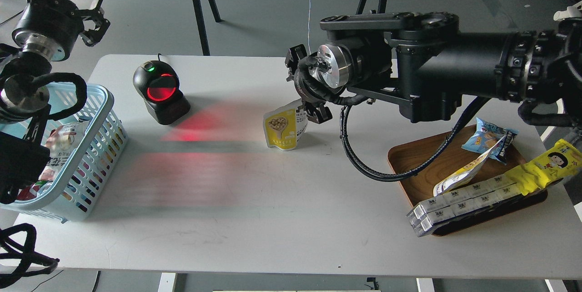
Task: Scan snack and place in basket
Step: 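Carry the packet toward the scanner and set it upright on the table, then reach the left gripper to the standing yellow packet and grasp it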
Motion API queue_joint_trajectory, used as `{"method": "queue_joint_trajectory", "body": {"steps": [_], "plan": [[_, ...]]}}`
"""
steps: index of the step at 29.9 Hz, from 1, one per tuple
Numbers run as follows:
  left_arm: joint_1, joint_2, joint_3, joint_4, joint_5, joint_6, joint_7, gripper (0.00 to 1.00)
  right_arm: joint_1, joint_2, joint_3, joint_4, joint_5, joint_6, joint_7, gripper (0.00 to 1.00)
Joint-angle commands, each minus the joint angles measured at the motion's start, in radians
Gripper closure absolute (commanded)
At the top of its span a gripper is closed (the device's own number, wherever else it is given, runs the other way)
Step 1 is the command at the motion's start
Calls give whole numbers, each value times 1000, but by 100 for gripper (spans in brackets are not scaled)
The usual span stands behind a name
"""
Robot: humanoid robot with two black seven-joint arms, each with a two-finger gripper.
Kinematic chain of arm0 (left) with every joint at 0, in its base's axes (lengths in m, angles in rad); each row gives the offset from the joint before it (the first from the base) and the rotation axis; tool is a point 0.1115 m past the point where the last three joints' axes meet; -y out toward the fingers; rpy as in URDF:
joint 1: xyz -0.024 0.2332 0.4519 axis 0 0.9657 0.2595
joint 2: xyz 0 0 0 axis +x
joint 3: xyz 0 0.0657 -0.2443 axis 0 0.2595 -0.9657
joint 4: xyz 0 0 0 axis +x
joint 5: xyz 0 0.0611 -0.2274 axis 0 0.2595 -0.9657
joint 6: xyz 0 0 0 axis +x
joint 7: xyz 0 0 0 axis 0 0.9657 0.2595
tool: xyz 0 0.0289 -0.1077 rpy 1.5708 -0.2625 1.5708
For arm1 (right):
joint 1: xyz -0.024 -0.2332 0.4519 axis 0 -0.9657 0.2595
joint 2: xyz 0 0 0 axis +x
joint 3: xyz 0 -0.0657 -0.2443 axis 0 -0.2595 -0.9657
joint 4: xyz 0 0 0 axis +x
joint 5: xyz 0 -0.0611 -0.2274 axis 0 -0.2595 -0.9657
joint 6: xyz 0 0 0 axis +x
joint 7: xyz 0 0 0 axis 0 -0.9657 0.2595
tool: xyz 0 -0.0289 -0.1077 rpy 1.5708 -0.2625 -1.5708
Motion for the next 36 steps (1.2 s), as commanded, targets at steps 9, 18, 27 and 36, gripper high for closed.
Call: {"method": "queue_joint_trajectory", "body": {"steps": [9,18,27,36], "plan": [[-38,50,7,29,12,-46,-7,0,22,-294,262,12,-84,93,7,0],[-98,364,232,-152,178,-96,-1,0,-404,-663,697,-26,-155,393,119,0],[-81,714,464,-615,520,-146,-5,0,-937,-713,1115,-155,-152,795,222,0],[-79,787,553,-892,981,-143,7,0,-1124,-686,1250,-175,-150,911,240,0]]}}
